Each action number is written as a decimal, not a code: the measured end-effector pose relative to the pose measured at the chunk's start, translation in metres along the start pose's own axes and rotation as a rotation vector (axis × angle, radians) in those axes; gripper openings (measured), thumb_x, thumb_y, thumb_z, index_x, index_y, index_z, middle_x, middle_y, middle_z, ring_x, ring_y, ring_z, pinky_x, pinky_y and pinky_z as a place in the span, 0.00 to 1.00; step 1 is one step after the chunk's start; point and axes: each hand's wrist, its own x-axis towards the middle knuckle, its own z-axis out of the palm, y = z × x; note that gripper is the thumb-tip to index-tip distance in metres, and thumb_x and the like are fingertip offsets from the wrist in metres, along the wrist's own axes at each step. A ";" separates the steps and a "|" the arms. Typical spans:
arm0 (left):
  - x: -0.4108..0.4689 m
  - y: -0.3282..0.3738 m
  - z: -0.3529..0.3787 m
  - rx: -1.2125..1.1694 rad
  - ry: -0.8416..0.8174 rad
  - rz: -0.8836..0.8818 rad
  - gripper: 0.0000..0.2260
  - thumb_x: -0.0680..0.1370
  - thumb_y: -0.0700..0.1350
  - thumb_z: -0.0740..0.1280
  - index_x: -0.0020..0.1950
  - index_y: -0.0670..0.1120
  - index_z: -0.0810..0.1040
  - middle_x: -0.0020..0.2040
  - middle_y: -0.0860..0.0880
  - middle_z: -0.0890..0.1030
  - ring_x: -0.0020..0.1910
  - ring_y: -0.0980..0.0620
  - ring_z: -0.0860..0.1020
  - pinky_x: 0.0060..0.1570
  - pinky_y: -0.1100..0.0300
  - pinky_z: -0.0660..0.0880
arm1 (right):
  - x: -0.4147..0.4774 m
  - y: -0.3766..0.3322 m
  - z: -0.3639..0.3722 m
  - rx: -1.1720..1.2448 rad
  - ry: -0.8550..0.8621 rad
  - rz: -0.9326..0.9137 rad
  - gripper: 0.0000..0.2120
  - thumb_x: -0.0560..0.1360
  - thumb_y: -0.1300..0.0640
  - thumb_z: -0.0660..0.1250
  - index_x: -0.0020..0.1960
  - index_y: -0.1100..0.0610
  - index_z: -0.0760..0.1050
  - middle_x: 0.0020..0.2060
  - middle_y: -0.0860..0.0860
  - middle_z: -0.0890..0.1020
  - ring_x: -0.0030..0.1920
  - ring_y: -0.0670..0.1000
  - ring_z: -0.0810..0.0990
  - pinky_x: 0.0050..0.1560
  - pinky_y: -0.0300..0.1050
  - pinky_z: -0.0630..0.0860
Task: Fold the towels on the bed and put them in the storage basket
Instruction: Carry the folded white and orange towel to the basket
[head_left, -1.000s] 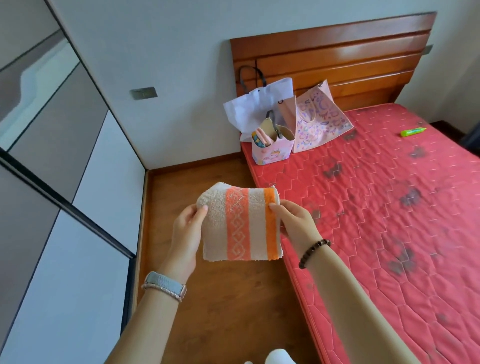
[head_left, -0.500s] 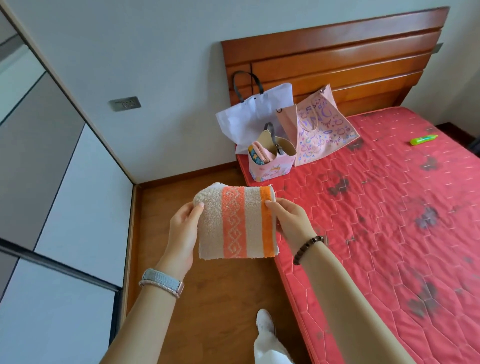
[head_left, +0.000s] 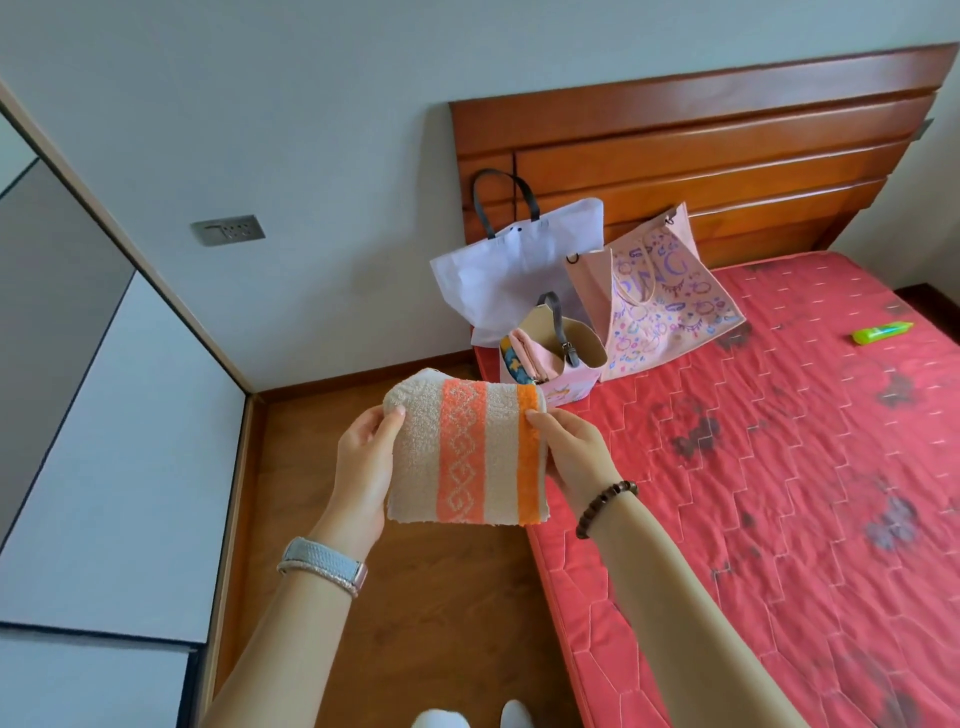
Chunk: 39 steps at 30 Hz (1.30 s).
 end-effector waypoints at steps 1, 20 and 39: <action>0.011 0.002 0.000 -0.003 0.000 -0.003 0.08 0.82 0.53 0.62 0.57 0.54 0.78 0.57 0.51 0.80 0.58 0.50 0.77 0.61 0.45 0.76 | 0.009 -0.003 0.004 0.003 -0.004 0.003 0.06 0.79 0.53 0.65 0.48 0.54 0.80 0.51 0.57 0.84 0.54 0.57 0.82 0.60 0.55 0.78; 0.269 0.057 -0.018 0.099 -0.224 -0.136 0.13 0.82 0.54 0.63 0.61 0.48 0.77 0.58 0.47 0.81 0.58 0.45 0.80 0.60 0.41 0.76 | 0.172 -0.060 0.126 0.126 0.213 0.128 0.07 0.79 0.52 0.64 0.48 0.53 0.80 0.47 0.52 0.83 0.54 0.56 0.83 0.59 0.52 0.79; 0.396 0.047 0.061 0.286 -0.511 -0.256 0.15 0.82 0.52 0.60 0.67 0.48 0.71 0.60 0.44 0.78 0.59 0.46 0.77 0.56 0.46 0.76 | 0.274 -0.040 0.123 0.128 0.443 0.218 0.10 0.81 0.54 0.61 0.43 0.46 0.77 0.52 0.54 0.83 0.56 0.58 0.81 0.62 0.58 0.76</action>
